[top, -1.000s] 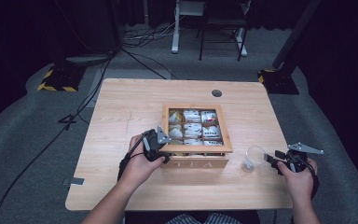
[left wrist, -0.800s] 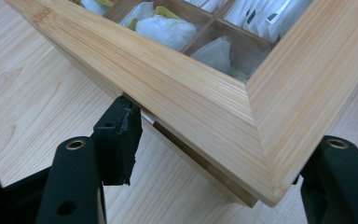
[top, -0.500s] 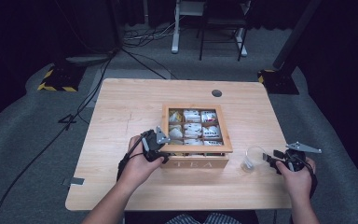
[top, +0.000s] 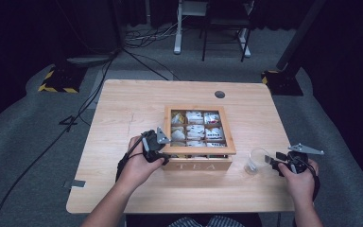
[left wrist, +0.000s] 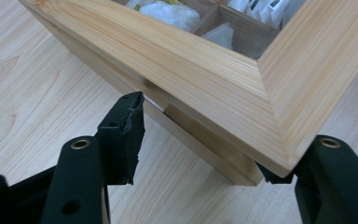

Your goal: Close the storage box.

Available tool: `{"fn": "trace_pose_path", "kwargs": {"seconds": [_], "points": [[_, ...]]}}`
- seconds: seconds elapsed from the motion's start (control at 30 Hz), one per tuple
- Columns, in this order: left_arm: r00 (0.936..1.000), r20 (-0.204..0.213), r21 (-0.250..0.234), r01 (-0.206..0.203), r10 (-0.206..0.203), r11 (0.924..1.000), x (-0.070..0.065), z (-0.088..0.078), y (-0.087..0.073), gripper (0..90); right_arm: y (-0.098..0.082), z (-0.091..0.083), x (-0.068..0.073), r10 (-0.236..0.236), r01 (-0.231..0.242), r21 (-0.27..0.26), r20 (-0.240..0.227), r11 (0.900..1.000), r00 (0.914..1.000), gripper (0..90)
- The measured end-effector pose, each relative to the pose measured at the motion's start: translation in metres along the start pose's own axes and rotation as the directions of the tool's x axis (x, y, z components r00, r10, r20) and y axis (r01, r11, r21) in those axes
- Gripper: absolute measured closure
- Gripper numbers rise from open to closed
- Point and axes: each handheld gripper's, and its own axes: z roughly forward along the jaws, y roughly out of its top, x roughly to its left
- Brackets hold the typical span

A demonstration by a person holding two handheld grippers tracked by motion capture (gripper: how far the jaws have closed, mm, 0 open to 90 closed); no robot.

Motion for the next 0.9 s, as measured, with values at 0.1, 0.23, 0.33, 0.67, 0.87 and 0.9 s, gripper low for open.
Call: {"fn": "trace_pose_path", "kwargs": {"seconds": [0.1, 0.23, 0.33, 0.67, 0.87, 0.9], "points": [[0.9999, 0.012, 0.009, -0.002, 0.002, 1.0, 0.0015, -0.0008, 0.0006, 41.5, -0.0007, 0.0005, -0.0007, 0.0, 0.0, 0.003, 0.002, 1.0, 1.0, 41.4], [0.9996, 0.028, 0.016, -0.004, 0.004, 0.9999, 0.0028, -0.0019, 0.0013, 41.6, -0.0008, 0.0005, -0.0004, -0.001, 0.001, 0.005, 0.002, 1.0, 1.0, 41.3], [0.9995, 0.032, 0.016, -0.01, 0.009, 0.9998, 0.0021, -0.0024, 0.0014, 43.4, -0.0012, 0.0007, -0.0005, -0.002, 0.002, 0.005, 0.003, 1.0, 1.0, 41.3], [0.9926, 0.121, 0.042, 0.002, -0.007, 0.9991, 0.0005, -0.0058, 0.0026, 36.7, -0.0015, 0.0004, -0.0007, -0.002, 0.002, 0.005, 0.003, 1.0, 1.0, 41.3], [0.9924, 0.123, 0.075, -0.009, 0.0, 0.9971, -0.0013, -0.0045, 0.0009, 36.3, -0.0016, 0.0006, -0.001, -0.001, 0.001, 0.004, 0.0, 1.0, 1.0, 41.2], [0.9923, 0.124, 0.076, -0.008, -0.002, 0.9971, -0.0014, -0.0049, 0.001, 36.3, -0.0016, 0.0007, -0.0009, -0.002, 0.002, 0.004, 0.0, 1.0, 1.0, 41.2]]}}
